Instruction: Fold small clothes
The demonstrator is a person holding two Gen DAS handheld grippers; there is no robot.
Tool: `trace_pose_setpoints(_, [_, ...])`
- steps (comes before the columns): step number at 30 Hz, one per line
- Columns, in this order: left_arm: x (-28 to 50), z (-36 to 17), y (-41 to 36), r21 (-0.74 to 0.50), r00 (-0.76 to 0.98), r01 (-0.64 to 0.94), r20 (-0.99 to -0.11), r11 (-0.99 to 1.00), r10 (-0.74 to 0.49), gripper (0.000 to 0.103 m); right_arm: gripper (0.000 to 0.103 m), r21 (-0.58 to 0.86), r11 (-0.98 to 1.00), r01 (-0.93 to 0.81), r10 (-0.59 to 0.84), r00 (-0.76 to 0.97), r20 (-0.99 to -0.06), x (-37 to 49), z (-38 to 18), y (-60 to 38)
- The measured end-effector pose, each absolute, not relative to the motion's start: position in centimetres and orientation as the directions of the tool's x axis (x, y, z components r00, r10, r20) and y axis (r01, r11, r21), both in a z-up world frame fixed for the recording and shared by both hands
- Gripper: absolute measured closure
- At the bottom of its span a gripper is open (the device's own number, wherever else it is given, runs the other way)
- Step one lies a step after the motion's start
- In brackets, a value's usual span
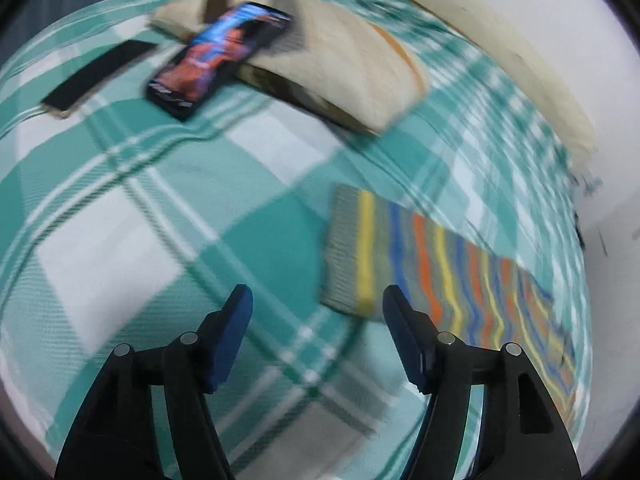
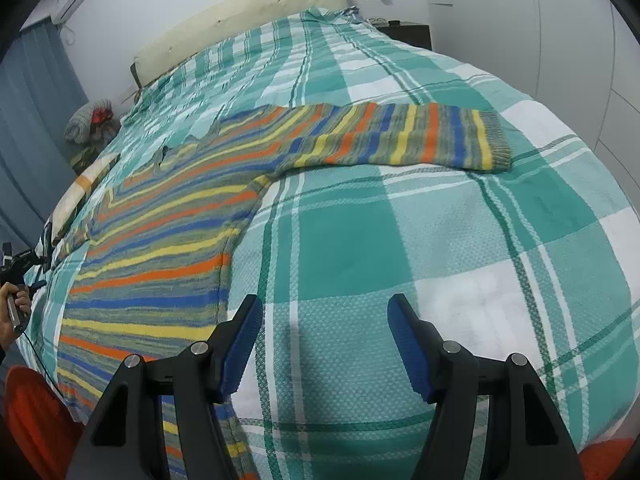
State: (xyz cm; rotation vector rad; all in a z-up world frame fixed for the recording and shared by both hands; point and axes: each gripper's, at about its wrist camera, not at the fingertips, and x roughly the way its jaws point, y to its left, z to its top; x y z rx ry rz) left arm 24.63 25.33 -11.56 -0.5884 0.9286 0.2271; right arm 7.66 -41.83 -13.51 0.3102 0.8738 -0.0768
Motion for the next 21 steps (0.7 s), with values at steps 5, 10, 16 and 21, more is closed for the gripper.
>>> trace_pose_setpoints(5, [27.1, -12.4, 23.0, -0.343, 0.557, -0.401, -0.827, 0.849, -0.071, 0.055, 0.038, 0.181, 0.972, 0.152, 0.043, 0.637, -0.77, 7.9, -13.5, -40.3])
trace_pose_setpoints(10, [28.2, -12.9, 21.0, -0.13, 0.471, -0.424, -0.877, 0.896, 0.096, 0.093, 0.038, 0.151, 0.974, 0.166, 0.012, 0.632, -0.775, 7.9, -13.5, -40.3])
trace_pose_setpoints(16, [28.4, -13.6, 20.4, -0.032, 0.446, -0.449, -0.874, 0.893, 0.193, 0.084, 0.038, 0.146, 0.96, 0.24, -0.029, 0.6, -0.8, 7.9, -14.1, -42.1])
trace_pose_setpoints(21, [25.9, -11.2, 19.9, 0.048, 0.44, -0.449, -0.857, 0.892, 0.268, 0.026, 0.033, 0.146, 0.934, 0.325, -0.074, 0.578, -0.813, 7.4, -14.2, -43.8])
